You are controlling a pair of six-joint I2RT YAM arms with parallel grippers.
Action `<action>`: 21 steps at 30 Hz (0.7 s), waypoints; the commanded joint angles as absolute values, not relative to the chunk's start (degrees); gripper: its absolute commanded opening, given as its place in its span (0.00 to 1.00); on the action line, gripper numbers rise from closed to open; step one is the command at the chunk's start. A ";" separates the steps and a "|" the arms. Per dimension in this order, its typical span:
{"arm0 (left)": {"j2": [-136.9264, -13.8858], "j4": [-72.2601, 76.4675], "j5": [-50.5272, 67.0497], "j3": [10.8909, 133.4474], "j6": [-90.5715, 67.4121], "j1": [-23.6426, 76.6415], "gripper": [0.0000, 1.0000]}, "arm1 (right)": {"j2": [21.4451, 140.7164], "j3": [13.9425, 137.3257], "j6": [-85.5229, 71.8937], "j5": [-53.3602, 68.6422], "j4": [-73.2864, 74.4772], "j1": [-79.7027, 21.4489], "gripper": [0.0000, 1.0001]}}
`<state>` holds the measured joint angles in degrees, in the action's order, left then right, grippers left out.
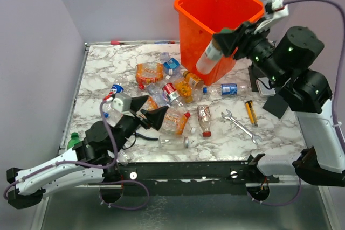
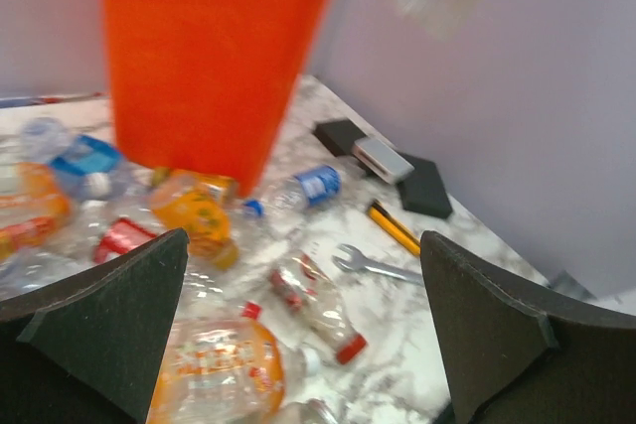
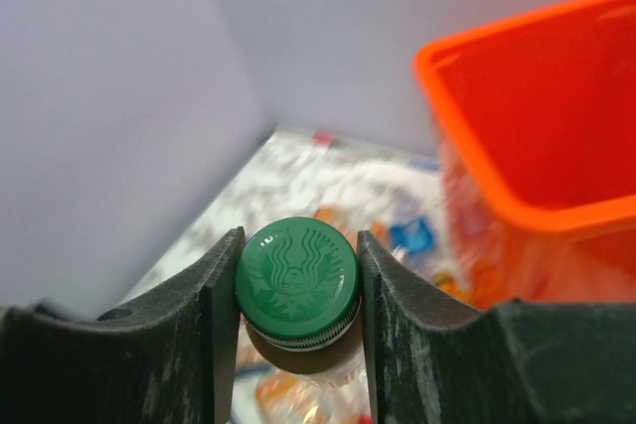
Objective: Put the plastic bottles in the bin
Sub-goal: Place the plastic bottle in the trash bin.
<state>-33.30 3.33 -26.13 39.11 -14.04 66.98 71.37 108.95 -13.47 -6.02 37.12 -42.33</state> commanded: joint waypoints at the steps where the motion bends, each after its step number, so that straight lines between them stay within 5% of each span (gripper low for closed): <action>1: -23.96 0.09 -43.62 32.48 -10.83 66.93 0.99 | 77.48 116.79 -5.03 -28.66 31.40 -42.54 0.01; 10: -13.81 -3.36 -47.51 26.47 -11.56 66.97 0.99 | 83.86 114.88 5.43 -37.93 -1.92 -39.58 0.01; 21: -13.62 -4.95 -46.87 26.20 -13.77 66.97 0.99 | 98.52 124.39 -11.56 -30.78 -1.43 -21.69 0.01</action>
